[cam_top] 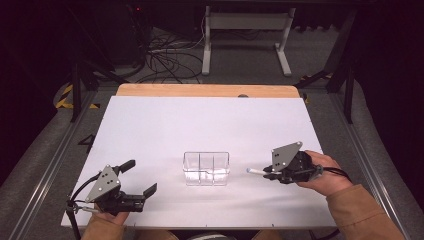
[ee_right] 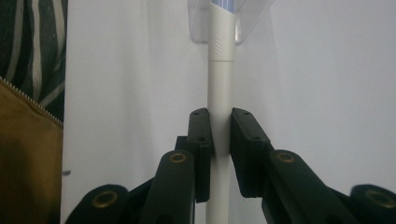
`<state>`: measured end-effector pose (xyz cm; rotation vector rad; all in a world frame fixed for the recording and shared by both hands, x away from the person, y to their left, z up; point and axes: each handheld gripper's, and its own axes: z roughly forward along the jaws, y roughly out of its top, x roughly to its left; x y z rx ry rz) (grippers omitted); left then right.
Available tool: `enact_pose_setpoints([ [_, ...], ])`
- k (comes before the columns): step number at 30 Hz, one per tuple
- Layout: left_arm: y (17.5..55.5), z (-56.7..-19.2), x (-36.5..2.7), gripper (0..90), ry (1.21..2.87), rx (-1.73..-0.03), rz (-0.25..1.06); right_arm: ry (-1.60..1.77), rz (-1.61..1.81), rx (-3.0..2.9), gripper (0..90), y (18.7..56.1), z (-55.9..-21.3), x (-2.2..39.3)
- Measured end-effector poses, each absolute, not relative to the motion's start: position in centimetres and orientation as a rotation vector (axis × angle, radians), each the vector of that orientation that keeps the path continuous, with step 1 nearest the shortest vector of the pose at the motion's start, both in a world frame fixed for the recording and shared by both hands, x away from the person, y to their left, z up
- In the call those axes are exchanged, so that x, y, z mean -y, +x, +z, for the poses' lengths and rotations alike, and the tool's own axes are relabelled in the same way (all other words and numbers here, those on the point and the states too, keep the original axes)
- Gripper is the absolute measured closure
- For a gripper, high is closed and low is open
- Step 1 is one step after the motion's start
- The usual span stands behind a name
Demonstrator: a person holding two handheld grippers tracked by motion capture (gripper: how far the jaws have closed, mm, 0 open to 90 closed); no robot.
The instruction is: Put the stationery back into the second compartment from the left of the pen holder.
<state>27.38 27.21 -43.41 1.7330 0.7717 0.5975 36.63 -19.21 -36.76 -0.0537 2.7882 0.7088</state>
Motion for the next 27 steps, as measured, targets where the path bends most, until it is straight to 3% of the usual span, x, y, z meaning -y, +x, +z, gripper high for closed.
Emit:
enact_pose_setpoints([
  [27,27.4,-43.4,-27.3,0.9,1.733,-0.771,0.599,0.240,1.185,-2.511,78.5,36.2,-33.2,17.4],
])
